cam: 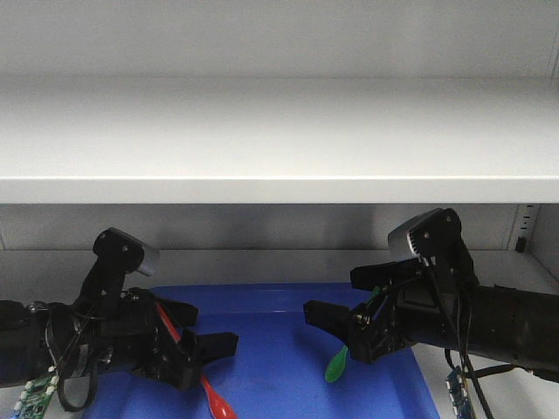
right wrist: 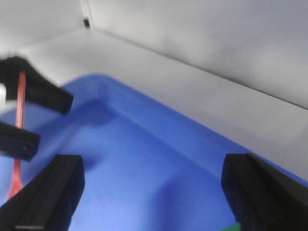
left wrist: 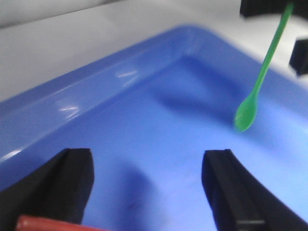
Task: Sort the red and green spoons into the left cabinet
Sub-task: 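Open both grippers to drop the spoons into the tray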
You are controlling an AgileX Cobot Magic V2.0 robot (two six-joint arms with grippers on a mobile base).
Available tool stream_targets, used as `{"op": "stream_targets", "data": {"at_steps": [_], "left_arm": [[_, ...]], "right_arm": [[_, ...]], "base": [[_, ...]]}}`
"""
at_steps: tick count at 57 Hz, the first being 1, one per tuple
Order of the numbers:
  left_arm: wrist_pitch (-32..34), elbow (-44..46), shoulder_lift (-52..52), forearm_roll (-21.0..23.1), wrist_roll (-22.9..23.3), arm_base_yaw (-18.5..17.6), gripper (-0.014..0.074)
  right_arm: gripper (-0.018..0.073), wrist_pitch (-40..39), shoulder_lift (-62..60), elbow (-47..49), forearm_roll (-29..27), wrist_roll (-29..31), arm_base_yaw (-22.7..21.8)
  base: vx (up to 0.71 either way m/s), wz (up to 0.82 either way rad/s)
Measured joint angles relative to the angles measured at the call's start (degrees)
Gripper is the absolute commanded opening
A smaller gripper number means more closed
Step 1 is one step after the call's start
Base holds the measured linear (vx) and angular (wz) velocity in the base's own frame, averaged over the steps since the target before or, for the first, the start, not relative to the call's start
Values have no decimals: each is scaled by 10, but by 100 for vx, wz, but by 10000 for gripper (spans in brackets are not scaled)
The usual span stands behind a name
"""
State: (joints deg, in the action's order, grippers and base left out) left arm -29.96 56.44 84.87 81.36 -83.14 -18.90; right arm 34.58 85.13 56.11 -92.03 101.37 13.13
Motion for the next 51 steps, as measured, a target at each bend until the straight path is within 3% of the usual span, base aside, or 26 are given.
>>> {"op": "stream_targets", "data": {"at_steps": [14, 27, 41, 47, 51], "left_arm": [[29, 0, -4, -14, -77, 0, 545], [95, 1, -37, -24, -144, 0, 544], [108, 2, -46, -25, -109, 0, 507], [107, 2, -47, -25, -69, 0, 404], [99, 2, -47, -35, -44, 0, 295]], "right_arm": [[565, -37, 0, 0, 66, 28, 0], [565, -69, 0, 0, 127, 47, 0], [529, -93, -6, 0, 112, 35, 0], [426, -93, -19, 0, 100, -2, 0], [307, -93, -31, -2, 106, -43, 0]], "base": [[0, 0], [0, 0], [0, 0], [0, 0], [0, 0]]}}
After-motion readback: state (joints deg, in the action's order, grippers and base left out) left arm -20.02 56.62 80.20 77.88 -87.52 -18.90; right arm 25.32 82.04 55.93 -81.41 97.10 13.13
